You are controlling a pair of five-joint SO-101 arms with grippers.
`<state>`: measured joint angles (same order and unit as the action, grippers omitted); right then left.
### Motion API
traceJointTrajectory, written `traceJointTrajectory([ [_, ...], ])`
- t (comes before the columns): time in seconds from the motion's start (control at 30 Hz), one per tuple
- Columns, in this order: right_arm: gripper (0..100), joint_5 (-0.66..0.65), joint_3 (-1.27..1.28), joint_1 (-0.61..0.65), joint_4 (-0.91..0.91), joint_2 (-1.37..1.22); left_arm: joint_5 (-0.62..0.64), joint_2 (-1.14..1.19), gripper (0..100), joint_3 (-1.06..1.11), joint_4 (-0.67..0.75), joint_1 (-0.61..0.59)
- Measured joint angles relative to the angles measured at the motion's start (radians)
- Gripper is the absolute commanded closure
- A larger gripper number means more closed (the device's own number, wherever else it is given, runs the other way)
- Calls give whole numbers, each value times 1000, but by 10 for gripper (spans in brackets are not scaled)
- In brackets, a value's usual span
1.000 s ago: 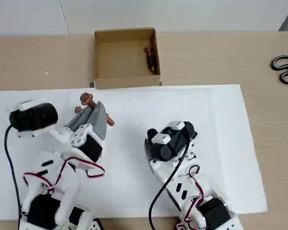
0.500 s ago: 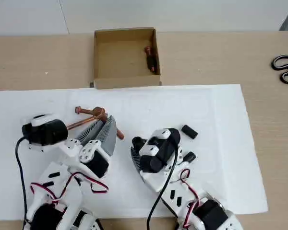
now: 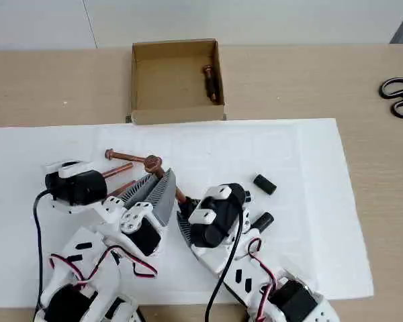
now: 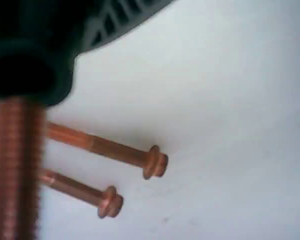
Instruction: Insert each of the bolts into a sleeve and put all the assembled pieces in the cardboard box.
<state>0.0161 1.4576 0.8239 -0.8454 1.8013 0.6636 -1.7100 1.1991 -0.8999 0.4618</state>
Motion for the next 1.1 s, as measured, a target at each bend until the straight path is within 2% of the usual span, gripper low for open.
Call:
traceJointTrajectory([
  [0.27,996,0,2,11,0,-2,0,-3,994,37,0,2],
  [0.43,996,0,2,14,-2,-2,-11,-9,994,46,-40,44],
  [0.63,996,0,5,11,-2,-2,-74,-15,994,46,-44,63],
  [0.9,995,0,3,5,-2,-2,-164,0,994,51,-163,155],
  [1.1,995,0,3,-6,-2,-2,-206,-3,994,51,-192,163],
])
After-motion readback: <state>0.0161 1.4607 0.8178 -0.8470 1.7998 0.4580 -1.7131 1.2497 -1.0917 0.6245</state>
